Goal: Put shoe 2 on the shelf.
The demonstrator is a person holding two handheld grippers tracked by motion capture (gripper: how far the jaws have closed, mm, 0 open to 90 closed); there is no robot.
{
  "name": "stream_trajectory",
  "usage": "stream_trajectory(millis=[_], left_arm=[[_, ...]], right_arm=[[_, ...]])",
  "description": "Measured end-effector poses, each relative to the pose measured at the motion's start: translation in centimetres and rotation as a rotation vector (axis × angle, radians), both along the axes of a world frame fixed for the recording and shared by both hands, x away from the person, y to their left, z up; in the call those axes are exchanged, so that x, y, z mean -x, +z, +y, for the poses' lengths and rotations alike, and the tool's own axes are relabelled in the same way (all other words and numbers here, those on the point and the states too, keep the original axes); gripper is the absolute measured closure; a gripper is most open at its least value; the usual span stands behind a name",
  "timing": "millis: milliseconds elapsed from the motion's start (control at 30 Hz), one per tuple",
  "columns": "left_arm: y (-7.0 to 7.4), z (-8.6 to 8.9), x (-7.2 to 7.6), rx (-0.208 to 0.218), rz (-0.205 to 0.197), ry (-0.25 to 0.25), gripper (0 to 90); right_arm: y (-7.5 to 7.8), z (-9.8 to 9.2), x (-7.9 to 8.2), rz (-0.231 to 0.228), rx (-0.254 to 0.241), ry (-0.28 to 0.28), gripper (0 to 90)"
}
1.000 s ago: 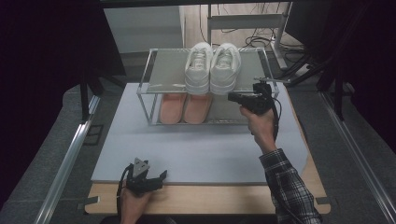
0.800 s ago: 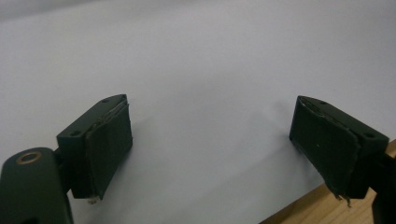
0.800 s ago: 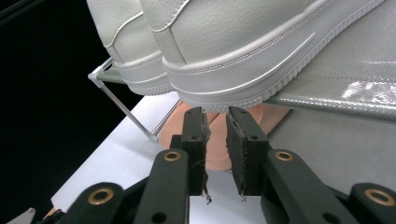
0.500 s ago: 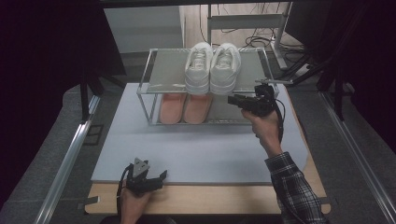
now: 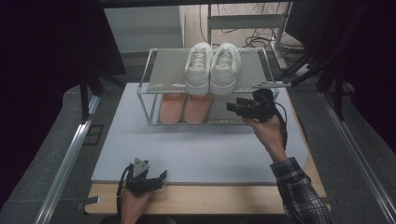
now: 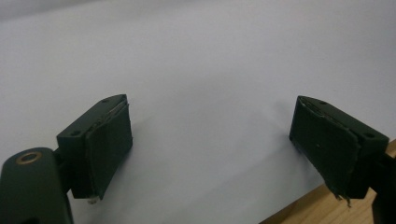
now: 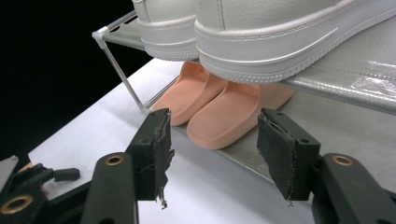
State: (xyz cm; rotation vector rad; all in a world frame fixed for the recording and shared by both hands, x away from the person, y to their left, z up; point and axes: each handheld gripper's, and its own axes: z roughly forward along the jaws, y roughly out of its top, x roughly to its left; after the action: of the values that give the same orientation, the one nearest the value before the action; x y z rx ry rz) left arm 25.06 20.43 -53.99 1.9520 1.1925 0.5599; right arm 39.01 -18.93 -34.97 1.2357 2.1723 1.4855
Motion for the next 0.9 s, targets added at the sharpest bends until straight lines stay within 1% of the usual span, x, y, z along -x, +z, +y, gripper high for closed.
stream_trajectory(millis=[167,467,500,633,900], left_arm=[[0.0,0.0,0.0,0.0,0.0,0.0,12.8],[0.0,0.0,0.0,0.0,0.0,0.0,12.9],[0.0,0.0,0.0,0.0,0.0,0.0,12.9],[0.0,0.0,0.0,0.0,0.0,0.0,12.8],[0.0,0.0,0.0,-0.001,0.0,0.0,12.8]], right_arm=[[-0.1,-0.4,0.6,-0.003,0.007,0.017,40.5],[-0.4,-1.3,1.5,-0.011,0.03,0.019,35.0],[-0.4,-1.3,1.5,-0.017,0.034,0.021,34.6],[-0.6,-1.7,2.0,-0.014,0.037,0.022,32.5],[-1.2,-2.5,2.9,-0.021,0.074,0.019,28.1]])
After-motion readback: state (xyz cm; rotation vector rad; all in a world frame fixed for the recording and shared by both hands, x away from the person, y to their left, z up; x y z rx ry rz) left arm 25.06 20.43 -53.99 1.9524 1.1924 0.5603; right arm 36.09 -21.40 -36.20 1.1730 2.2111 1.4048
